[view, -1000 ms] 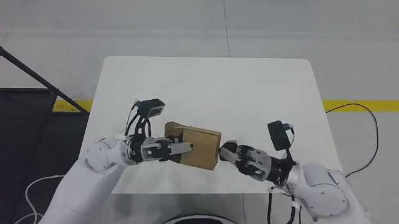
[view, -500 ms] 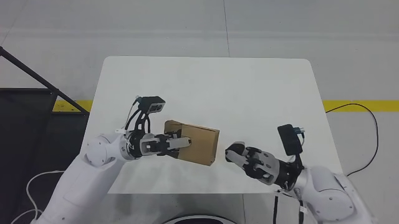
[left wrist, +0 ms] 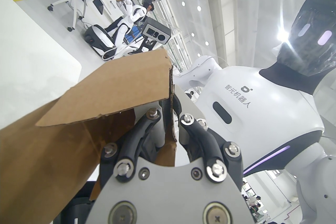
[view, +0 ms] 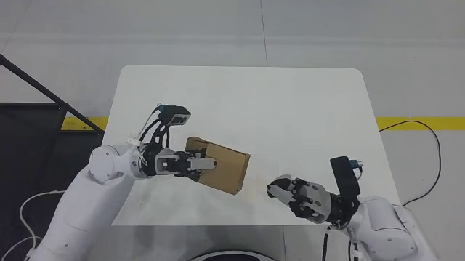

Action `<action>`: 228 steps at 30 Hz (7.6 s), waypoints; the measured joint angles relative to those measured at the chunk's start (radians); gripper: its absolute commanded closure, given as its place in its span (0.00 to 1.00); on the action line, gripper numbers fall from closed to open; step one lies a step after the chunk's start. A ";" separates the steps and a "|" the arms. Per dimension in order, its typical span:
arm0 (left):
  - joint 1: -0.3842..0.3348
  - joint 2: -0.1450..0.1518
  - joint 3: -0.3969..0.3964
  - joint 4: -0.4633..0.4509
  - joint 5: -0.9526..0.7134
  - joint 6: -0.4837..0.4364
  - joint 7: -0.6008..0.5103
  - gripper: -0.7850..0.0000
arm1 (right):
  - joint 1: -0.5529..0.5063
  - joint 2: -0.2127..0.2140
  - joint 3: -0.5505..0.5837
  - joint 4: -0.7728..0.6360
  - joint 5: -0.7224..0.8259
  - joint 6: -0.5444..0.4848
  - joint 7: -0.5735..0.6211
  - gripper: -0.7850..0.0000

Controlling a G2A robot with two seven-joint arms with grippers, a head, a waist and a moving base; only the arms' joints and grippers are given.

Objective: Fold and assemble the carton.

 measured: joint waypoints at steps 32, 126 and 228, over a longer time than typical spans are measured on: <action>0.012 0.011 -0.066 -0.049 0.291 -0.023 0.127 1.00 | 0.007 -0.007 -0.020 0.041 -0.084 0.015 -0.071 0.00; -0.609 0.095 0.766 -0.084 1.544 -0.231 0.231 1.00 | 0.040 -0.006 0.007 0.104 -0.096 0.048 -0.102 0.00; -0.044 0.386 0.176 -0.134 1.560 -0.272 1.181 0.00 | 0.075 -0.040 -0.118 0.108 -0.592 0.270 -0.351 0.00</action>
